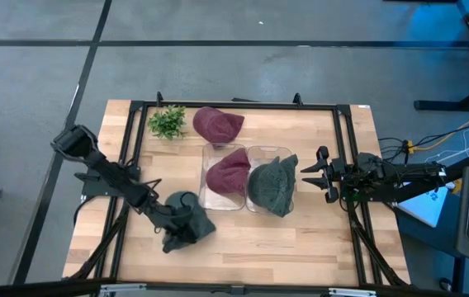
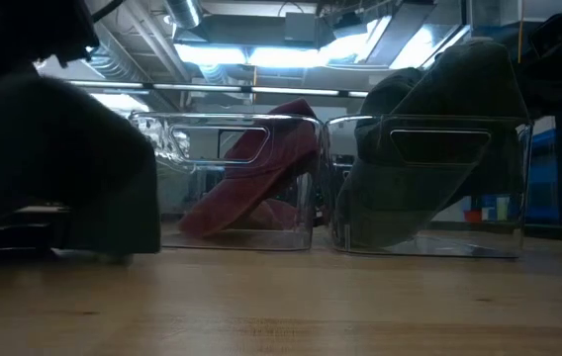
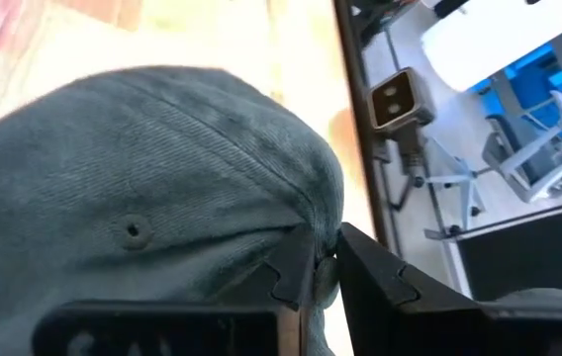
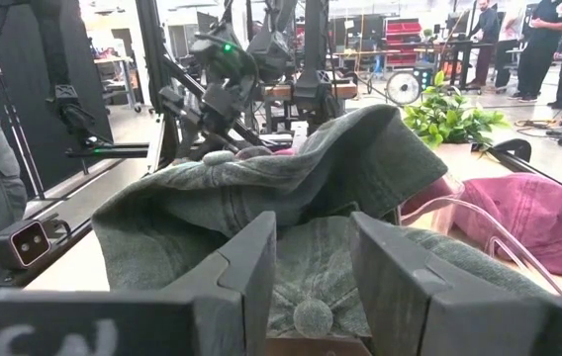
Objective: Pick & Place hat
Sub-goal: Put the blue cap into the right transparent bin
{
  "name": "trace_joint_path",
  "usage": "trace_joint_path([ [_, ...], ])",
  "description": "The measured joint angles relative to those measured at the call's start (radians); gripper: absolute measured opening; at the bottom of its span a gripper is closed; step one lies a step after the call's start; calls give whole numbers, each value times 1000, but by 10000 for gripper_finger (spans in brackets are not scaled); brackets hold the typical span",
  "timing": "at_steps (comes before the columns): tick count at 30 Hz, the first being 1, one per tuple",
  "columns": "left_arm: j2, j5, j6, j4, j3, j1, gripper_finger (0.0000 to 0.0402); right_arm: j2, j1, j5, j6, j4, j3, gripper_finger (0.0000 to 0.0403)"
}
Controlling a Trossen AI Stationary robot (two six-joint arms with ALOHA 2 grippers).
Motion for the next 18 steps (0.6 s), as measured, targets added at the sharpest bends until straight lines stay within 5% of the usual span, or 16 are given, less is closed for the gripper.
trace_joint_path([
  [9, 90, 45, 40, 23, 32, 16, 26, 0, 0, 0, 0, 0, 0, 131],
  [18, 23, 91, 114, 25, 86, 19, 14, 0, 0, 0, 0, 0, 0, 131],
])
